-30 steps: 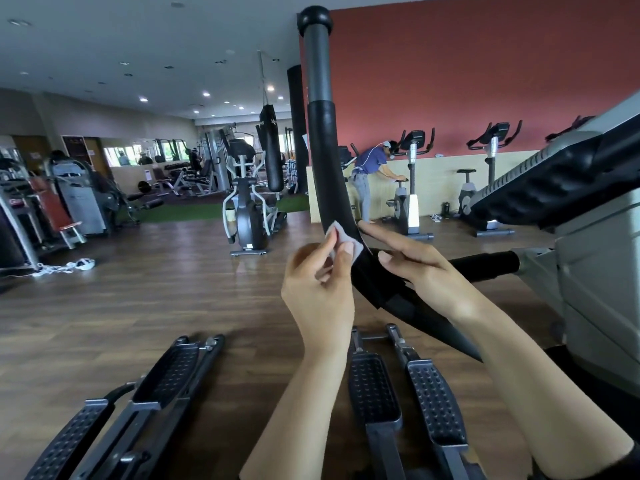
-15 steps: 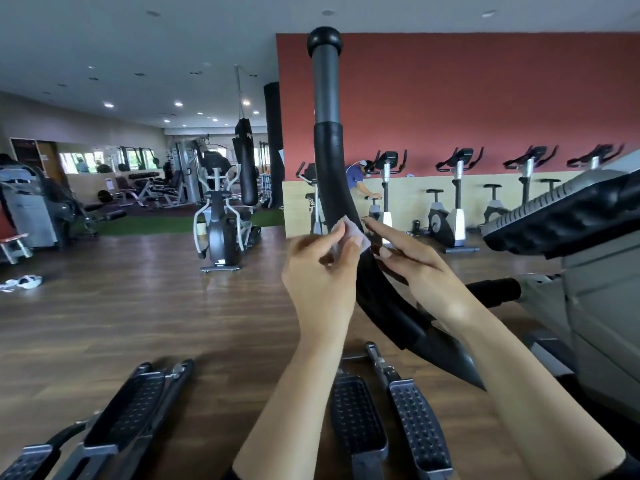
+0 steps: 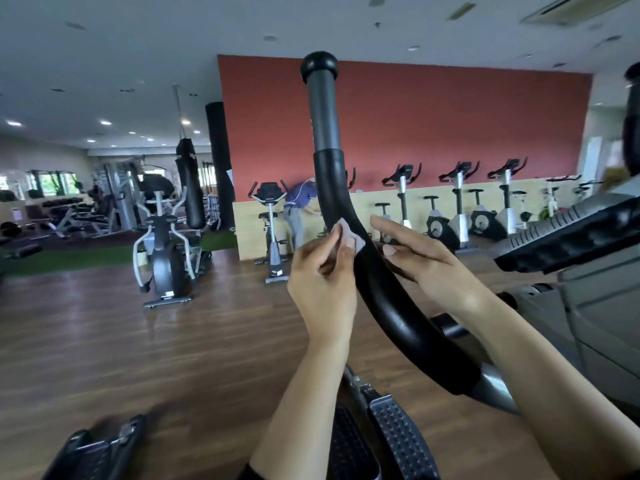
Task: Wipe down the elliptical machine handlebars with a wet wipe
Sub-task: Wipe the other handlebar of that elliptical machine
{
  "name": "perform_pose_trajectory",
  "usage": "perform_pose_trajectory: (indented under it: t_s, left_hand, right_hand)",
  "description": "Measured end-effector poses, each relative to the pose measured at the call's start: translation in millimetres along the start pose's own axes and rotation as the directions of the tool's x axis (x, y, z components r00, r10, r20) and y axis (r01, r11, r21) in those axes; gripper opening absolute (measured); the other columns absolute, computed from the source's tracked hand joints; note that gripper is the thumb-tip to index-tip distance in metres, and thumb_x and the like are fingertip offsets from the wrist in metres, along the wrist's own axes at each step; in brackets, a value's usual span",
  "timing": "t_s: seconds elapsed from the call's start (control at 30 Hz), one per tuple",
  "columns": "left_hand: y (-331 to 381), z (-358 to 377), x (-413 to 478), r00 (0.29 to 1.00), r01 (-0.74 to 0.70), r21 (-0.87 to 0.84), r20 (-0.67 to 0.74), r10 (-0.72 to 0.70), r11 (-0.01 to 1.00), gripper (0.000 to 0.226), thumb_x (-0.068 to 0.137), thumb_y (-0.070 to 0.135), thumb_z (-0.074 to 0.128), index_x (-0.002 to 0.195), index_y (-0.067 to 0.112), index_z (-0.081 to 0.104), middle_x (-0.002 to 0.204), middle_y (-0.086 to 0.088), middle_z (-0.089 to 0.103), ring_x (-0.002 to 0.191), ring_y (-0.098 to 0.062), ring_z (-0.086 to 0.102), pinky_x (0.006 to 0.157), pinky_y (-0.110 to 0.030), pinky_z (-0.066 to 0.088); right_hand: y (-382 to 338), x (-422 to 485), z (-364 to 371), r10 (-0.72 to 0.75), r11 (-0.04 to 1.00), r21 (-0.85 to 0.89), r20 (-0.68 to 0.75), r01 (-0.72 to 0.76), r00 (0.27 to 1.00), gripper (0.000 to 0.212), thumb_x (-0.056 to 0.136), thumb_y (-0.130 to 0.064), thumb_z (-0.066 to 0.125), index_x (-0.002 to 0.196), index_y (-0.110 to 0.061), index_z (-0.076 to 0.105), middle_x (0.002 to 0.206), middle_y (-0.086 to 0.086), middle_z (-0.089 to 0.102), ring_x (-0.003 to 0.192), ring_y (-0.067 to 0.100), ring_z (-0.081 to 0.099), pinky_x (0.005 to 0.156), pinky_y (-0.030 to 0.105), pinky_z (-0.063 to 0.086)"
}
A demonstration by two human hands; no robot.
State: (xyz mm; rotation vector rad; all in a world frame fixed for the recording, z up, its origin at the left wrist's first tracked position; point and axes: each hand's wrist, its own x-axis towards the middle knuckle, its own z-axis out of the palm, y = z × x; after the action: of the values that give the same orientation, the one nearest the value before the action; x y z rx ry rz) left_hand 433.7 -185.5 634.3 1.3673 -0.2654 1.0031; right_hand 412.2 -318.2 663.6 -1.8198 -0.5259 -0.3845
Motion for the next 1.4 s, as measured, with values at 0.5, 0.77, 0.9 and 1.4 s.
perform_pose_trajectory:
  t_s: [0.5, 0.77, 0.9, 1.4]
  left_hand:
    - [-26.7, 22.4, 101.5, 0.98, -0.192, -0.158, 0.019, 0.198, 0.969, 0.027, 0.08, 0.017, 0.069, 0.107, 0.02, 0.073, 0.09, 0.006, 0.062, 0.085, -0.014, 0.064, 0.077, -0.023, 0.051]
    - [-25.0, 24.9, 107.1, 0.975, -0.215, -0.154, 0.023, 0.221, 0.964, 0.023, 0.082, 0.011, 0.071, 0.105, 0.01, 0.074, 0.091, -0.005, 0.063, 0.078, -0.014, 0.062, 0.069, -0.008, 0.044]
    - [-19.4, 26.0, 105.3, 0.971, -0.233, -0.113, 0.021, 0.237, 0.966, 0.024, 0.082, 0.006, 0.07, 0.106, 0.007, 0.074, 0.092, -0.008, 0.062, 0.079, -0.014, 0.061, 0.07, -0.004, 0.042]
    - [-20.2, -12.3, -31.4, 0.977, -0.19, -0.177, 0.063, 0.204, 0.966, 0.028, 0.083, 0.002, 0.07, 0.111, 0.005, 0.067, 0.098, -0.016, 0.058, 0.092, -0.002, 0.056, 0.073, 0.0, 0.043]
  right_hand:
    - [-16.3, 41.0, 22.9, -0.024, 0.981, -0.193, -0.147, -0.005, 0.989, 0.043, 0.095, -0.006, 0.053, 0.131, -0.03, 0.054, 0.116, -0.006, 0.069, 0.109, 0.005, 0.063, 0.096, 0.021, 0.048]
    - [-12.2, 42.1, 21.5, -0.029, 0.98, -0.198, -0.148, -0.001, 0.988, 0.041, 0.094, -0.008, 0.056, 0.13, -0.028, 0.057, 0.12, -0.009, 0.067, 0.113, 0.002, 0.059, 0.099, 0.024, 0.044]
    - [-11.3, 40.0, 20.1, -0.007, 0.985, -0.171, -0.131, -0.016, 0.991, 0.041, 0.094, -0.009, 0.056, 0.131, -0.028, 0.057, 0.125, -0.01, 0.064, 0.118, 0.002, 0.057, 0.107, 0.031, 0.041]
    - [-1.3, -56.7, 14.5, -0.078, 0.952, -0.307, -0.219, 0.007, 0.972, 0.033, 0.093, -0.01, 0.056, 0.115, -0.03, 0.068, 0.112, -0.009, 0.071, 0.109, 0.006, 0.063, 0.095, 0.023, 0.048]
